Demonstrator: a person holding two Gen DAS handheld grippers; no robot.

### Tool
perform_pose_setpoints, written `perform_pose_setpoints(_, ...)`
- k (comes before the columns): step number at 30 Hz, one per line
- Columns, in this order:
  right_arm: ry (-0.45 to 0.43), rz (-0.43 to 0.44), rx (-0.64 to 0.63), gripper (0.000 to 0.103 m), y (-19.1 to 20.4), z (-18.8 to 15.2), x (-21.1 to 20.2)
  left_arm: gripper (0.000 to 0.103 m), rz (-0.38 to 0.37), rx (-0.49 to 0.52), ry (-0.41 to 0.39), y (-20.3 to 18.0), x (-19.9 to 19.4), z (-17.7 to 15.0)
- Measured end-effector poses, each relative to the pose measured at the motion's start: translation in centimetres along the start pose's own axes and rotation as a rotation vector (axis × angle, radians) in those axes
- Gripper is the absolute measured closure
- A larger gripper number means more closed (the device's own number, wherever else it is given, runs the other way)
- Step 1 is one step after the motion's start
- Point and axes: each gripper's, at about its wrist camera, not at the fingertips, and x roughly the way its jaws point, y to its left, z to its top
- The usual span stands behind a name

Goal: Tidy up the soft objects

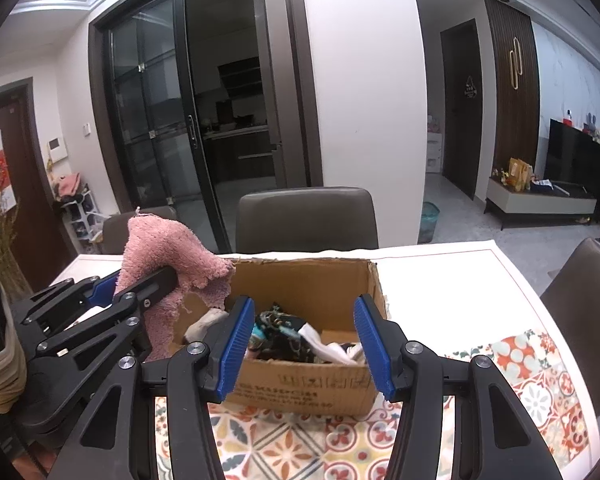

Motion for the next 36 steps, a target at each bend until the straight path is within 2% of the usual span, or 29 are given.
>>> perform_pose_setpoints(11,0.045,-0.026,-0.013,0.049,-0.6,-0.1,2.8,0.074,-0.012,0.035,0.073,-0.8,4.4,0.7)
perform_pose_setpoints(14,0.058,-0.035,-0.012,0.049,-0.8,-0.3,3.4,0.065,-0.009,0.043,0.082,-0.9,5.0,0.6)
perform_pose_setpoints(17,0.070,-0.039,-0.009,0.050,-0.9,-0.3,3.8,0.049,-0.015,0.035,0.088,-0.8,5.5,0.8)
perform_pose_setpoints(21,0.076,-0.050,-0.011,0.049,-0.8,-0.2,4.0,0.049,-0.001,0.027,0.086,-0.7,5.6,0.7)
perform_pose_setpoints(28,0.073,-0.056,-0.014,0.050,-0.6,-0.3,3.3,0.045,0.064,-0.010,0.091,0.2,4.1,0.2)
perform_pose_setpoints(36,0.052,-0.031,-0.015,0.050,0.4,-0.5,1.3,0.039,0.141,-0.045,0.080,1.6,0.0,-0.4)
